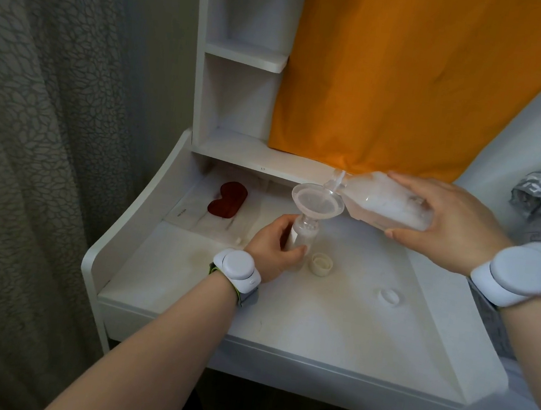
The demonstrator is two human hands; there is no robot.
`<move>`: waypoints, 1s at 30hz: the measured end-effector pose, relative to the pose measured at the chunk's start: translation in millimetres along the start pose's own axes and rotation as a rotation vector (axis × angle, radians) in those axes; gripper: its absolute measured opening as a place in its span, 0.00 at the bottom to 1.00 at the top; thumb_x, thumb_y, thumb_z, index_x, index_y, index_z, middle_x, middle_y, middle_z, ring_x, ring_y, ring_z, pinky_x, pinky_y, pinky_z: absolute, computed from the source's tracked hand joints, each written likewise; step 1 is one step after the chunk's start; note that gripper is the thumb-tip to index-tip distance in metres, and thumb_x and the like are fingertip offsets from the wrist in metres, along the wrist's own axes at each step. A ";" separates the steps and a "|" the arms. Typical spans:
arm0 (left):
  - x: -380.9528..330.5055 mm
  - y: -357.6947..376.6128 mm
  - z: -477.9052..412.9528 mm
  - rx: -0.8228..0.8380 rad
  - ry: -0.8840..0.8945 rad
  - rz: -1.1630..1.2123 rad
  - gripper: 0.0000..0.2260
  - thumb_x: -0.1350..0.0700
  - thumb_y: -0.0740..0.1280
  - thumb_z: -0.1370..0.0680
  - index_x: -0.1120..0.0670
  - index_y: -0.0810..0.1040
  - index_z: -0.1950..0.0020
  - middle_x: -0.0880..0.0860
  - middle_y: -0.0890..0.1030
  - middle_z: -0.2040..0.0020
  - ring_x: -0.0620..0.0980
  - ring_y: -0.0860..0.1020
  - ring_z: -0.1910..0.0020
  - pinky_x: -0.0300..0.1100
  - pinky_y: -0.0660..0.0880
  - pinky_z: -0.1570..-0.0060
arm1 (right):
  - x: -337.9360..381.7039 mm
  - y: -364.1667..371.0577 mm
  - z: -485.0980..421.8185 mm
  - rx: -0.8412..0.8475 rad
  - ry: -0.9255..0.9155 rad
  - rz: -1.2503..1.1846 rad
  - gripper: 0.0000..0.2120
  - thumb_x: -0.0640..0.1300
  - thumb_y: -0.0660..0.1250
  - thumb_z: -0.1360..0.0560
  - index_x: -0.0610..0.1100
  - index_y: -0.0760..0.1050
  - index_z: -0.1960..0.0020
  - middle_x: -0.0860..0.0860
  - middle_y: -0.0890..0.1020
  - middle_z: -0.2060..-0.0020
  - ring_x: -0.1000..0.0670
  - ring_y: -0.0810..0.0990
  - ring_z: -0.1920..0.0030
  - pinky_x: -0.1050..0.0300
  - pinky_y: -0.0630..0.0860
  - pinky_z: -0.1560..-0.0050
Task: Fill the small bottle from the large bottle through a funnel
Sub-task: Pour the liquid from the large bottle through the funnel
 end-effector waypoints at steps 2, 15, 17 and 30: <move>0.2 0.6 -0.1 0.005 -0.004 0.011 0.18 0.63 0.67 0.26 0.47 0.69 0.40 0.44 0.78 0.50 0.35 0.77 0.55 0.29 0.74 0.55 | -0.3 -0.1 0.4 -0.001 -0.003 0.001 0.36 0.53 0.73 0.34 0.59 0.62 0.30 0.53 0.74 0.35 0.44 0.73 0.40 0.48 0.72 0.45; -0.8 1.1 0.9 0.000 -0.001 0.024 0.18 0.64 0.66 0.25 0.49 0.69 0.39 0.47 0.78 0.50 0.39 0.77 0.54 0.30 0.74 0.53 | -3.0 -2.0 0.2 -0.003 -0.005 0.006 0.37 0.54 0.73 0.35 0.60 0.62 0.30 0.53 0.74 0.36 0.44 0.73 0.41 0.48 0.72 0.46; -0.8 0.7 0.8 -0.002 -0.002 0.015 0.18 0.63 0.66 0.26 0.48 0.69 0.40 0.46 0.79 0.50 0.38 0.77 0.54 0.30 0.74 0.53 | -2.6 -2.3 0.2 -0.003 -0.005 0.013 0.36 0.54 0.73 0.35 0.60 0.61 0.30 0.53 0.74 0.37 0.45 0.73 0.42 0.49 0.72 0.47; -0.8 0.9 0.9 -0.003 -0.004 0.001 0.18 0.60 0.67 0.26 0.41 0.69 0.43 0.45 0.79 0.50 0.41 0.77 0.54 0.33 0.75 0.53 | -0.3 -2.3 0.2 -0.017 -0.017 0.018 0.36 0.54 0.73 0.34 0.59 0.62 0.30 0.52 0.75 0.37 0.45 0.73 0.41 0.50 0.72 0.48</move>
Point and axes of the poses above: each hand's wrist, its own z-axis away from the middle knuckle, its own y-axis out of the palm, x = y × z, the point moved 3 cm from there along -z, towards the middle knuckle
